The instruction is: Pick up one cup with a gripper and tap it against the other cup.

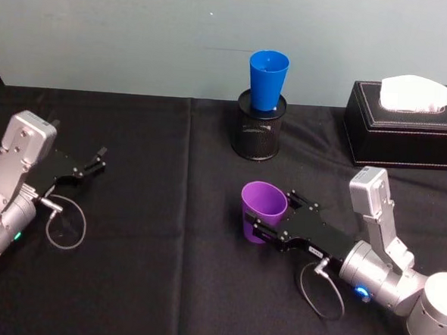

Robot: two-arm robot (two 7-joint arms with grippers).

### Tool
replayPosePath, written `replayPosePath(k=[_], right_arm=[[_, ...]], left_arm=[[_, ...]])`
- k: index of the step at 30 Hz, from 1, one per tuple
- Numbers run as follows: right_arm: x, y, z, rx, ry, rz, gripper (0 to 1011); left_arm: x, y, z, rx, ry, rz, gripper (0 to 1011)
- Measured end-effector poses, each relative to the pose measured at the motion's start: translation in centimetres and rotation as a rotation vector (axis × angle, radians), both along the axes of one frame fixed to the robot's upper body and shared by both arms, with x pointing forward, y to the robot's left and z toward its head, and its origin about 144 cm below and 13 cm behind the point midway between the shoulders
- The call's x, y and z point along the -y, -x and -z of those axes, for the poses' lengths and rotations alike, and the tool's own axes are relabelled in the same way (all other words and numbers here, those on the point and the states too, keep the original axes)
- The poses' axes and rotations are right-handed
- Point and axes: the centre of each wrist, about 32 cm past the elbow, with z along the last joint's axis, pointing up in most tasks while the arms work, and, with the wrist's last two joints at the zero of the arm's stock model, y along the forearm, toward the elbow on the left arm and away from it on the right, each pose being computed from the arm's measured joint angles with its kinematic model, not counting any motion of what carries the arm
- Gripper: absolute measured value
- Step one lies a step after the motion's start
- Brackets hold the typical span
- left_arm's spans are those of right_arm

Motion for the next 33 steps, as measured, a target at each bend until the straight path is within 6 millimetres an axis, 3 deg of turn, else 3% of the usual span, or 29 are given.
replayPosePath(k=[13,25,33], right_arm=[[0.8,-0.1,-2.5,0.008,-0.006,-0.038,734],[1.0,-0.1,-8.7,0.000,-0.017,-0.074,734],[0.9,-0.2,-10.5,0.000,-0.011,-0.086,734]], left_arm=[[0.0,0.0,0.0,0.000,0.000,0.000,1005],[0.0,0.0,0.0,0.000,0.000,0.000,1005],[0.0,0.0,0.0,0.000,0.000,0.000,1005]])
